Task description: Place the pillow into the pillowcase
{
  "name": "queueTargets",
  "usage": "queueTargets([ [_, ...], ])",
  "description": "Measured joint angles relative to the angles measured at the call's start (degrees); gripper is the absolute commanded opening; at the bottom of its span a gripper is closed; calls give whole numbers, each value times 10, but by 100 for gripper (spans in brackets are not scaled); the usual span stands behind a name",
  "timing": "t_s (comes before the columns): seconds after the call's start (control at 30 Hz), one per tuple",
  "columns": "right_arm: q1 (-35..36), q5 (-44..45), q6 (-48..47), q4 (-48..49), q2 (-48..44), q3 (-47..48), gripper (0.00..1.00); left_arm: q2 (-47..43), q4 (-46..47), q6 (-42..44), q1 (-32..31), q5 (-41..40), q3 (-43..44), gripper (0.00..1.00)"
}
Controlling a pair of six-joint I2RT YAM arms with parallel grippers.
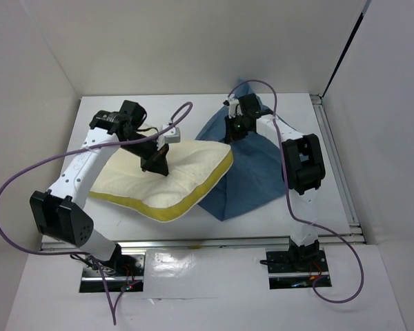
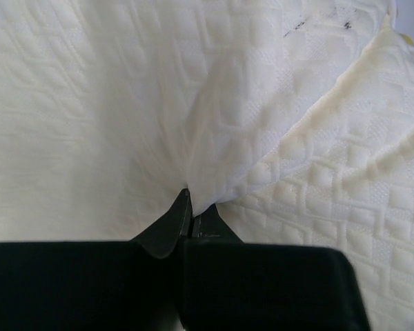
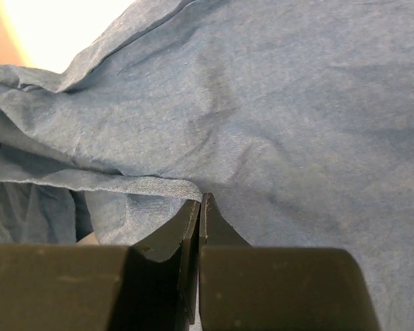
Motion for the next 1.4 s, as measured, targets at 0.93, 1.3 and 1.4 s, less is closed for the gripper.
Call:
queueTargets([
  [0.93,-81,-43,15,-8,-113,-18,0,86,63,-16,-52,-57,-39,0],
  [1.3,-50,-123,12,-42,-189,-21,0,156,126,-80,-71,-61,-29,0],
  [1.4,-55,-159,5,-52,-212,-24,0,188,138,-101,-73,-67,-10,0],
])
